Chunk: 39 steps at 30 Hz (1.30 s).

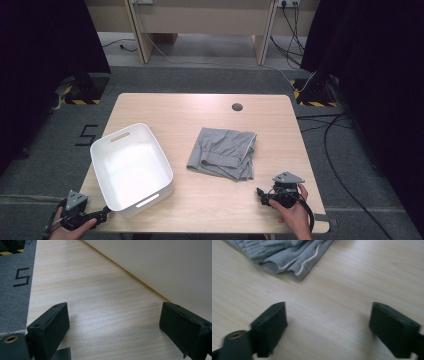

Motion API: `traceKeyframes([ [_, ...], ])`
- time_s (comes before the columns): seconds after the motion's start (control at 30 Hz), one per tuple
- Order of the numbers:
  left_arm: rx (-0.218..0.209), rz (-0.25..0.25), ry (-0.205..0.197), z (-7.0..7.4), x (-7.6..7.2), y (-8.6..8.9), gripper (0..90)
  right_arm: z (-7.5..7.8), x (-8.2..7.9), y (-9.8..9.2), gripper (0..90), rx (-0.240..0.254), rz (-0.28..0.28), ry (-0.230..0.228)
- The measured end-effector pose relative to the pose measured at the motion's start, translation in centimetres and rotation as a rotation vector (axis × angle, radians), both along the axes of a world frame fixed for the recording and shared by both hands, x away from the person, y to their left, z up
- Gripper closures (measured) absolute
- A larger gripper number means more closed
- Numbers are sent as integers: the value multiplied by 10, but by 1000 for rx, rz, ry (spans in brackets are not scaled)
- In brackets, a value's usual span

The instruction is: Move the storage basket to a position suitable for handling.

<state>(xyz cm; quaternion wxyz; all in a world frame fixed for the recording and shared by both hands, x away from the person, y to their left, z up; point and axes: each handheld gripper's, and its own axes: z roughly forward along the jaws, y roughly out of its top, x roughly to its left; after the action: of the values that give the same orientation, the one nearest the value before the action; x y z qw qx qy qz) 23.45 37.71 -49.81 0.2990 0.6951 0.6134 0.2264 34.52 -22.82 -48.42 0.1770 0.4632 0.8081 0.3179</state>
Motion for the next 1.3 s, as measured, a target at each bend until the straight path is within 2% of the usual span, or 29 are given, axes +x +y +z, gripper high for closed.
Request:
traceKeyframes([
  [0.03, 0, 0, 0, 0, 0, 0, 83, 0, 0, 0, 189, 0, 0, 0],
  [0.07, 0, 0, 1, 0, 0, 0, 83, 2, 1, -1, 150, 15, -12, -6],
  [0.17, -1, 0, 0, 0, 0, 0, 83, 5, 1, -1, 173, 28, -26, -23],
  [0.37, 0, 0, 1, 0, 0, 0, 83, 13, 5, 9, 161, 34, 3, -47],
  [0.63, -1, -1, -2, 0, 0, 0, 83, 23, 24, 35, 185, 17, 35, -73],
  [0.67, -2, -3, -4, 0, 0, 0, 82, 25, 30, 42, 190, 15, 46, -78],
  [0.87, -2, -4, -5, 0, 0, 0, 83, 34, 46, 63, 199, 29, 63, -99],
  [1.0, -3, -3, -7, -1, 0, 0, 83, 38, 60, 81, 199, 37, 68, -102],
  [1.2, -2, -3, -6, -1, 0, 0, 82, 40, 73, 98, 203, 51, 71, -110],
  [1.3, -1, -3, -4, 0, 0, 0, 82, 41, 78, 104, 203, 43, 67, -114],
])
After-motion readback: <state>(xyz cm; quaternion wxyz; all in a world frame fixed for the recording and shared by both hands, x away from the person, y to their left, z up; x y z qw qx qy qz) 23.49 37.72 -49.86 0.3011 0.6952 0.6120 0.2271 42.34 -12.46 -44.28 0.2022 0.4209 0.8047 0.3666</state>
